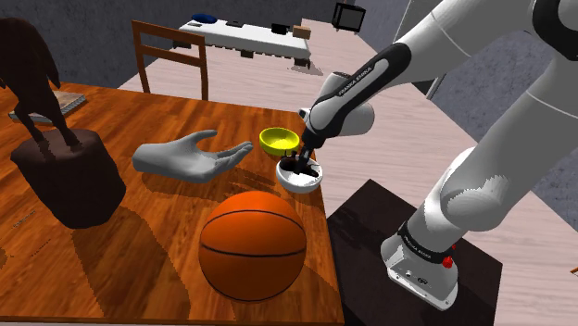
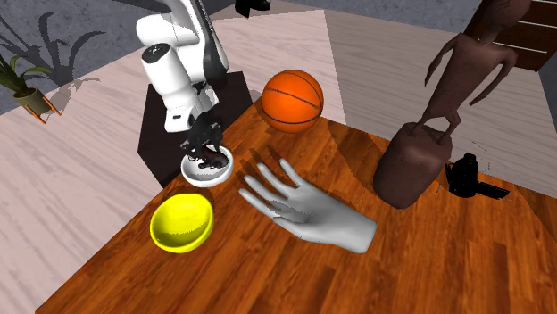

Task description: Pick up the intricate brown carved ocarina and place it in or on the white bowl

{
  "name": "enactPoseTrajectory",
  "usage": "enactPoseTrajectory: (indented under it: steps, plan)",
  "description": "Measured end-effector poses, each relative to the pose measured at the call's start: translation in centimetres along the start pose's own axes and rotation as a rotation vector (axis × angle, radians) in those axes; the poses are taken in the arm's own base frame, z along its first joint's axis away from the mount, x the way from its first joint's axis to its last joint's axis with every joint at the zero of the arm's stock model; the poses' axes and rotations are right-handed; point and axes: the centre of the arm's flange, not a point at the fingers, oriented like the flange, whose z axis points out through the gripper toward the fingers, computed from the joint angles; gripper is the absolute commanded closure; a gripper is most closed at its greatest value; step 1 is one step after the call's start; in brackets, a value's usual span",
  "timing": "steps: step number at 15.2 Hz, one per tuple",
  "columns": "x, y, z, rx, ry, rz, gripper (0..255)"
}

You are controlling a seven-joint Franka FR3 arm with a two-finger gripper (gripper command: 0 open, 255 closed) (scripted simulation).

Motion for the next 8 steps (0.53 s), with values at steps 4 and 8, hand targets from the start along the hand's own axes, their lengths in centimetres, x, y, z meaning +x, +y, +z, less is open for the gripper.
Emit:
enactPoseTrajectory:
  steps: [4, 8]
  plan:
    - [0.0, 0.01, 0.05, 0.0, 0.0, 0.0, 255]
    - [0.01, 0.01, 0.05, 0.0, 0.0, 0.0, 0]
